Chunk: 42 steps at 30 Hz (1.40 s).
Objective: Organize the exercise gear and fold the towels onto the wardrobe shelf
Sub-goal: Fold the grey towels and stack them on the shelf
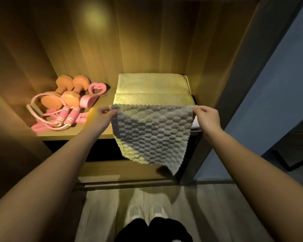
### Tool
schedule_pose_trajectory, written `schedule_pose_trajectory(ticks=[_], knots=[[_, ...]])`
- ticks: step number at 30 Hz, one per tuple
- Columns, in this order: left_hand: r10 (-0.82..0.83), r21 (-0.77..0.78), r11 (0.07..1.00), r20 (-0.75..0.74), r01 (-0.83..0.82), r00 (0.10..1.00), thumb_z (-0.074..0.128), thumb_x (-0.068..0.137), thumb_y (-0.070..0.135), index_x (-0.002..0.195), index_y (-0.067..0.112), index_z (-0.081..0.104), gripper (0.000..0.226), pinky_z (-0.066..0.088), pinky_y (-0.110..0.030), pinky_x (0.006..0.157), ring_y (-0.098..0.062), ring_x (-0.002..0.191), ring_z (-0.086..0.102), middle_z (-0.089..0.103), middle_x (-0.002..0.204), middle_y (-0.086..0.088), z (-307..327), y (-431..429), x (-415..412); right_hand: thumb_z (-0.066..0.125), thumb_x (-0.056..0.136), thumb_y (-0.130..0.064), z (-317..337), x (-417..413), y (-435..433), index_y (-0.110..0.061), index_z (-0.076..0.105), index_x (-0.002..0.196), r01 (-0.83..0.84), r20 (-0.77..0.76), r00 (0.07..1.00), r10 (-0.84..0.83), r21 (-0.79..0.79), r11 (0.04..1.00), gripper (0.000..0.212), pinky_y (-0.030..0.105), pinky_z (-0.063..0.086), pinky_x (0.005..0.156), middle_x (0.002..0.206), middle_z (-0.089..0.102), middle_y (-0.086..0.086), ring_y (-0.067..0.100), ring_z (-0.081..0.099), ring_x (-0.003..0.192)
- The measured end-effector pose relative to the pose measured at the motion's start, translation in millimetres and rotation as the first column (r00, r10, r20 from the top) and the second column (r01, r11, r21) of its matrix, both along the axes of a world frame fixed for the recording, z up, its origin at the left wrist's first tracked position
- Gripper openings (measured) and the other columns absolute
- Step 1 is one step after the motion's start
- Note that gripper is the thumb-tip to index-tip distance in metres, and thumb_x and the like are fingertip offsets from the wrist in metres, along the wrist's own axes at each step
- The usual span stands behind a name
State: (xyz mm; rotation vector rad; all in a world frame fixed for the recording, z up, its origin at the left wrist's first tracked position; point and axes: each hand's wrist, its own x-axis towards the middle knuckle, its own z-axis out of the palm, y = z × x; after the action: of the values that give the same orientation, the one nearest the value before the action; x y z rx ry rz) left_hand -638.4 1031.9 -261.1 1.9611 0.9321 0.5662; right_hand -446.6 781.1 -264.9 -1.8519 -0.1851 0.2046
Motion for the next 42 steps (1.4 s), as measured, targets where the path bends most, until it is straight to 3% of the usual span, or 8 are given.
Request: schedule_pose_trajectory(ticks=[5, 9, 12, 16, 18, 22, 33, 42], knots=[[0.163, -0.249, 0.958, 0.078, -0.139, 0.983, 0.06, 0.093, 0.017, 0.082, 0.013, 0.066, 0.013, 0.048, -0.023, 0.046, -0.015, 0.053, 0.062, 0.069, 0.062, -0.001, -9, 35, 52, 0.047, 0.099, -0.011, -2, 41, 52, -0.001, 0.062, 0.106, 0.008, -0.164, 0.986, 0.015, 0.139, 0.99, 0.019, 0.023, 0.045, 0.045, 0.075, 0.07, 0.008, 0.017, 0.066, 0.057], [0.301, -0.511, 0.845, 0.216, -0.155, 0.929, 0.052, 0.096, 0.003, 0.104, 0.002, 0.065, 0.015, 0.06, -0.034, 0.065, -0.024, 0.076, 0.072, 0.074, 0.095, -0.013, -31, 40, 86, 0.042, 0.1, 0.002, -15, 58, 83, -0.008, 0.054, 0.114, 0.089, -0.273, 0.962, -0.004, 0.301, 0.949, 0.021, 0.026, 0.059, 0.062, 0.097, 0.071, 0.015, 0.021, 0.072, 0.082], [0.347, -0.305, 0.908, 0.164, -0.287, 0.924, 0.05, 0.096, 0.008, 0.126, 0.011, 0.061, 0.032, 0.05, -0.031, 0.088, -0.016, 0.095, 0.061, 0.067, 0.12, -0.007, -45, 32, 99, 0.049, 0.097, 0.0, -35, 58, 94, -0.022, 0.061, 0.093, 0.057, -0.147, 0.989, -0.031, 0.178, 0.982, 0.026, 0.029, 0.056, 0.084, 0.097, 0.07, 0.002, 0.016, 0.069, 0.091], [0.088, 0.283, 0.955, 0.005, -0.086, 0.996, 0.047, 0.094, 0.01, 0.132, 0.007, 0.053, 0.039, 0.056, -0.02, 0.069, -0.008, 0.097, 0.064, 0.051, 0.142, -0.005, -51, 2, 101, 0.043, 0.101, -0.022, -53, 40, 97, -0.03, 0.042, 0.143, -0.184, 0.269, 0.916, 0.298, -0.378, 0.907, 0.043, 0.017, 0.046, 0.046, 0.078, 0.067, -0.004, 0.008, 0.058, 0.059], [-0.048, 0.567, 0.807, -0.221, 0.168, 0.974, 0.038, 0.098, 0.021, 0.127, 0.002, 0.056, 0.039, 0.048, -0.04, 0.102, -0.02, 0.137, 0.042, 0.032, 0.156, -0.007, -59, -11, 109, 0.032, 0.103, -0.034, -61, 33, 101, -0.031, 0.024, 0.152, -0.196, 0.361, 0.756, 0.545, -0.671, 0.716, 0.05, 0.032, 0.055, 0.083, 0.13, 0.062, 0.002, 0.019, 0.063, 0.108], [-0.138, 0.628, 0.654, -0.45, 0.422, 0.882, 0.017, 0.102, 0.044, 0.154, 0.021, 0.023, 0.057, 0.008, -0.042, 0.122, -0.017, 0.15, 0.01, 0.015, 0.162, -0.001, -72, -17, 121, 0.014, 0.102, -0.05, -69, 38, 106, -0.036, 0.012, 0.154, -0.132, 0.319, 0.663, 0.678, -0.841, 0.525, 0.054, 0.042, 0.004, 0.122, 0.162, 0.006, -0.012, 0.011, 0.001, 0.149], [0.151, 0.581, 0.775, -0.552, 0.249, 0.82, 0.014, 0.1, 0.047, 0.155, 0.011, 0.015, 0.066, 0.004, -0.049, 0.121, -0.025, 0.15, 0.004, 0.008, 0.163, -0.01, -80, 18, 102, 0.012, 0.101, -0.051, -82, 58, 79, -0.022, 0.008, 0.156, -0.024, 0.255, 0.804, 0.537, -0.889, 0.457, 0.062, 0.044, 0.0, 0.118, 0.163, -0.001, -0.004, 0.014, -0.005, 0.15], [0.035, 0.58, 0.815, -0.032, -0.01, 0.999, 0.06, 0.092, 0.014, 0.135, 0.003, 0.048, 0.046, 0.034, -0.051, 0.106, -0.033, 0.131, 0.041, 0.049, 0.137, -0.015, -107, -9, 8, 0.045, 0.099, -0.019, -110, -5, 17, -0.007, 0.04, 0.144, -0.048, 0.521, 0.792, 0.317, -0.465, 0.884, 0.047, 0.039, 0.015, 0.12, 0.152, 0.035, 0.006, 0.022, 0.026, 0.144]])
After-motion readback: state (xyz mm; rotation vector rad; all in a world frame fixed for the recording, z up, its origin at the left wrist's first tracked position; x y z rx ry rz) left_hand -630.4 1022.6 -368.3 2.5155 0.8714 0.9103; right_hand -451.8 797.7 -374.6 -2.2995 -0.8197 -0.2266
